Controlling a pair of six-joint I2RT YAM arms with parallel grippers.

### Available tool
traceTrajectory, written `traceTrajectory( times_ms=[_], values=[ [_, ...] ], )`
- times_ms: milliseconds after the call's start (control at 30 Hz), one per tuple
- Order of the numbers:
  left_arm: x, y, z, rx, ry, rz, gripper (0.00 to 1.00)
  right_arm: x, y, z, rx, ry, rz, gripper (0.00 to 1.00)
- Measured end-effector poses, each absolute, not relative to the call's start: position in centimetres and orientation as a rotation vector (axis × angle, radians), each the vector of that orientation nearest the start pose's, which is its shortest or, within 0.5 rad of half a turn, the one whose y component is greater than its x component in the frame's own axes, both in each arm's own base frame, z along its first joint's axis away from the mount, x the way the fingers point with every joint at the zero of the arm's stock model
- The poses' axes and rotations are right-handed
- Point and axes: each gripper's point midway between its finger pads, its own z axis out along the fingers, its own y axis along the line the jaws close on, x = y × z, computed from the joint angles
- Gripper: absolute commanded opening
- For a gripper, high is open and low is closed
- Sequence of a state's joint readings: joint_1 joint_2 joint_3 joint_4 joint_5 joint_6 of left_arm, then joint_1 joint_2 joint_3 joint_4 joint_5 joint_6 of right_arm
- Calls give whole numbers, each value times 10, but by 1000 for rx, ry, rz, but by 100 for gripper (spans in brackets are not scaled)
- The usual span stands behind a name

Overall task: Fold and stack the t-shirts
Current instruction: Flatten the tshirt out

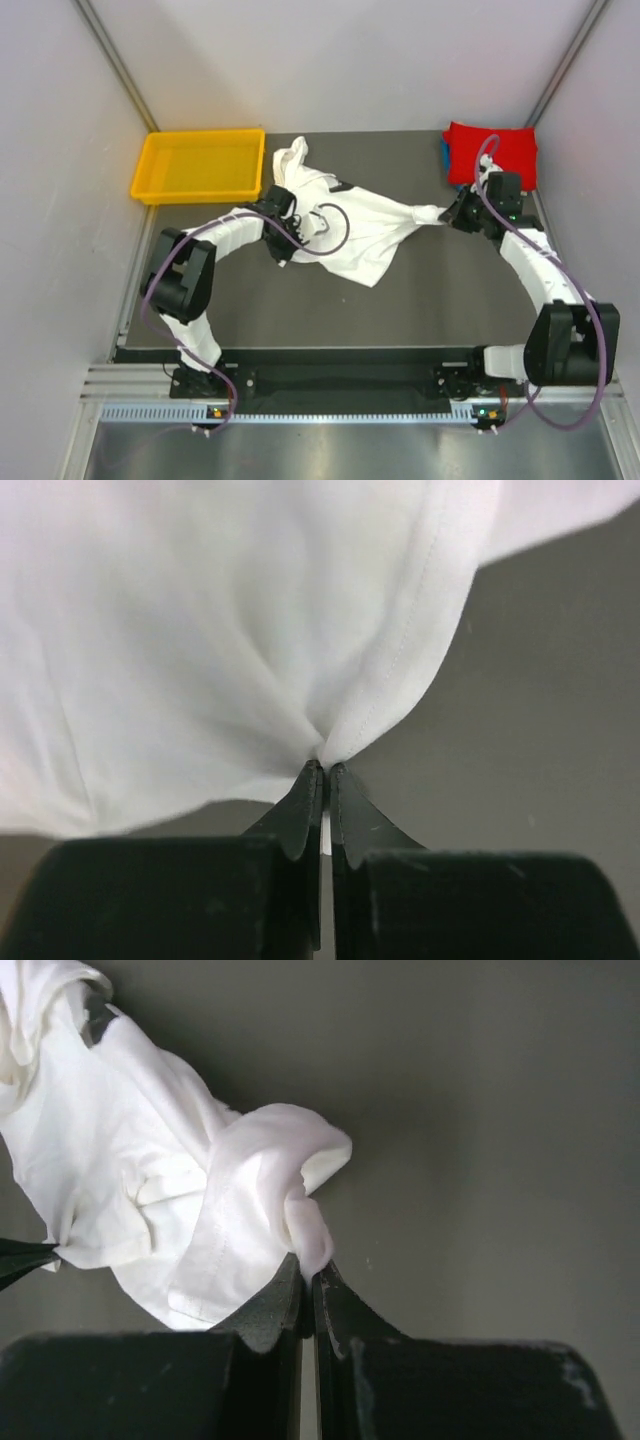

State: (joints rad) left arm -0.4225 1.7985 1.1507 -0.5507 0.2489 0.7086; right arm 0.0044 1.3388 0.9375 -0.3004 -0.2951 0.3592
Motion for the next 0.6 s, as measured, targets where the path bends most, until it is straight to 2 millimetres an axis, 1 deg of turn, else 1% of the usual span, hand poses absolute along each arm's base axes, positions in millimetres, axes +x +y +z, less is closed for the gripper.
traceTrajectory(
  times_ms=[67,100,133,167,233,267,300,333,367,400,433,467,500,533,567,600],
  values=[
    [319,-150,38,1458,2328,-262,0,344,60,164,261,2245,513,0],
    [311,-137,53,1411,2358,-259,0,332,59,177,262,2219,511,0],
    [307,-125,74,1345,2364,-246,0,326,59,181,258,2206,511,0],
    [305,-114,97,1282,2349,-222,0,306,60,201,245,2152,518,0],
    [303,-89,164,1125,2264,-138,0,273,61,227,232,2069,529,0],
    [301,-79,201,1053,2205,-90,0,256,62,238,228,2033,532,0],
    [297,-73,234,1005,2149,-58,0,242,62,244,227,2009,536,0],
    [290,-69,274,958,2072,-25,0,228,63,252,223,1977,543,0],
    [286,-68,298,932,2022,-12,0,216,63,257,223,1957,548,0],
    [280,-66,317,914,1980,1,0,208,64,258,226,1952,554,0],
    [272,-66,331,903,1951,6,0,205,65,256,230,1962,560,0],
    [270,-65,337,896,1942,10,0,205,66,254,233,1975,566,0],
    [272,-64,339,888,1946,15,0,209,67,251,244,2000,572,0],
    [277,-64,334,885,1972,17,0,215,67,248,253,2027,576,0],
    [288,-64,329,882,2005,20,0,228,67,246,264,2064,580,0],
    [305,-65,323,880,2044,24,0,242,67,246,273,2090,581,0]
  ],
)
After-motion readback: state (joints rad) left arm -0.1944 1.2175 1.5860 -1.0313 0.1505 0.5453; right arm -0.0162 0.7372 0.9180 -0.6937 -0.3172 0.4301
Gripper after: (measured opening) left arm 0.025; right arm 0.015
